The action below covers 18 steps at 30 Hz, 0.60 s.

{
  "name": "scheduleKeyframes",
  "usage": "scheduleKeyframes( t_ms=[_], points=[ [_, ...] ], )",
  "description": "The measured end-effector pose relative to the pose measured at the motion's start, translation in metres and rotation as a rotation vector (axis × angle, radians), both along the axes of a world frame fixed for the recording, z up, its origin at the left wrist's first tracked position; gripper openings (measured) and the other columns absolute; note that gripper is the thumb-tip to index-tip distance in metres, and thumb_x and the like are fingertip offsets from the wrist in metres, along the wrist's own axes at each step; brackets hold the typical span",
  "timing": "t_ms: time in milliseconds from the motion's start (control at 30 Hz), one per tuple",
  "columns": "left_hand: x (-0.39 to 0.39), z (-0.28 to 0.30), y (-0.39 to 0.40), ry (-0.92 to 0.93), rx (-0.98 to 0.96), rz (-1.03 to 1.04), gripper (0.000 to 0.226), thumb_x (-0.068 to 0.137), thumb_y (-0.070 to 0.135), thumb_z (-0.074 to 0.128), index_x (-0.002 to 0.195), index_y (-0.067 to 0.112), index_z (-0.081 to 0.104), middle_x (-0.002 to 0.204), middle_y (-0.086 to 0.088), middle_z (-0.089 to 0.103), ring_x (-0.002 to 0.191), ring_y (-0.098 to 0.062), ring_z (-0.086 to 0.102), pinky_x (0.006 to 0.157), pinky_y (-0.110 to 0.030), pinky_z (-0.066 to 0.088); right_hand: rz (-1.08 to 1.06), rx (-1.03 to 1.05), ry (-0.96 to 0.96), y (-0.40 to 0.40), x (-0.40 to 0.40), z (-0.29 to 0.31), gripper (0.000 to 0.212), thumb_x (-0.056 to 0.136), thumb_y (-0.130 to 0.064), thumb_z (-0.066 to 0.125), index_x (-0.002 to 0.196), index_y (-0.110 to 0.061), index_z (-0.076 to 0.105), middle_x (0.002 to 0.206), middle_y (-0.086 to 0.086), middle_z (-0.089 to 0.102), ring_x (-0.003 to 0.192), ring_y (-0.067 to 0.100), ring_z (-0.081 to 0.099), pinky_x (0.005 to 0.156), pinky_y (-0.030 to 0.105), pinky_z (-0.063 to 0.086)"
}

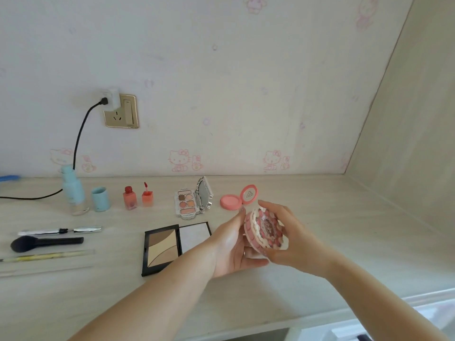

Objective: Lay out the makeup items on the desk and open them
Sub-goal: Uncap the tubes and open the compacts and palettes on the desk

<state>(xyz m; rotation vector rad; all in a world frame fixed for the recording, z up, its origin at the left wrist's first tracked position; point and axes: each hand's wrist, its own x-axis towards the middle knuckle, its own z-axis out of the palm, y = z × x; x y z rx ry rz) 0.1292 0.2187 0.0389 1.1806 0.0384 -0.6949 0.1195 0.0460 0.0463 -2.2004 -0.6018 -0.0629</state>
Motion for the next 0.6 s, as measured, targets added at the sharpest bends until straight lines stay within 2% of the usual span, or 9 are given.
scheduleKeyframes(
  t_ms=[67,167,300,367,467,533,600],
  points=[
    [-0.002,-0.002,0.002,-0.007,-0.025,-0.053,0.071,0.092,0.065,0.025,0.122,0.011,0.061,0.113,-0.012,0.067,0.081,-0.021,0.068,0.074,-0.033,0.057,0.044,-0.015,0.032,-0.004,-0.003,0.004,0.087,0.068,-0.014,0.075,0.127,-0.059,0.030,0.133,-0.017,0.038,0.121,-0.001,0.046,0.097,0.016,0.043],
    [-0.008,-0.003,0.002,0.023,-0.142,-0.046,0.064,0.093,0.060,0.031,0.118,0.010,0.063,0.109,-0.011,0.068,0.079,-0.020,0.068,0.076,-0.033,0.057,0.074,-0.061,0.059,-0.008,-0.004,0.009,0.089,0.069,-0.014,0.074,0.127,-0.064,0.029,0.133,-0.020,0.042,0.123,0.002,0.047,0.100,0.020,0.043],
    [-0.014,-0.003,-0.003,0.042,-0.250,0.016,0.055,0.095,0.050,0.039,0.124,0.007,0.060,0.112,-0.014,0.065,0.083,-0.024,0.067,0.072,-0.035,0.058,0.073,-0.054,0.128,-0.005,-0.007,0.012,0.084,0.074,-0.017,0.071,0.129,-0.060,0.026,0.138,-0.021,0.039,0.125,-0.009,0.042,0.098,0.014,0.042],
    [-0.017,-0.004,-0.007,0.016,-0.262,0.057,0.047,0.095,0.045,0.043,0.117,0.010,0.065,0.111,-0.014,0.067,0.087,-0.025,0.068,0.082,-0.039,0.056,0.018,0.028,0.184,0.000,-0.008,0.013,0.072,0.077,-0.030,0.071,0.129,-0.058,0.028,0.139,-0.019,0.039,0.125,-0.011,0.040,0.100,0.019,0.043],
    [-0.018,-0.005,-0.013,-0.024,-0.303,0.159,0.038,0.091,0.037,0.052,0.114,0.011,0.068,0.114,-0.013,0.064,0.099,-0.025,0.061,0.094,-0.046,0.051,-0.076,0.083,0.201,0.009,-0.006,0.013,0.061,0.085,-0.036,0.064,0.135,-0.048,0.031,0.128,-0.020,0.048,0.118,-0.008,0.046,0.090,0.012,0.040],
    [-0.020,-0.004,-0.017,-0.045,-0.331,0.220,0.035,0.090,0.034,0.054,0.114,0.012,0.068,0.112,-0.011,0.065,0.100,-0.022,0.060,0.097,-0.049,0.049,-0.110,0.112,0.198,0.014,-0.006,0.013,0.057,0.087,-0.040,0.060,0.138,-0.040,0.036,0.116,-0.030,0.051,0.111,-0.010,0.051,0.087,0.012,0.041],
    [-0.023,-0.003,-0.021,-0.063,-0.352,0.266,0.035,0.093,0.036,0.052,0.117,0.013,0.066,0.112,-0.010,0.067,0.102,-0.021,0.062,0.093,-0.048,0.052,-0.138,0.076,0.154,0.018,-0.006,0.013,0.043,0.088,-0.047,0.055,0.129,-0.049,0.041,0.108,-0.033,0.054,0.106,-0.010,0.054,0.086,0.014,0.041]
  ],
)
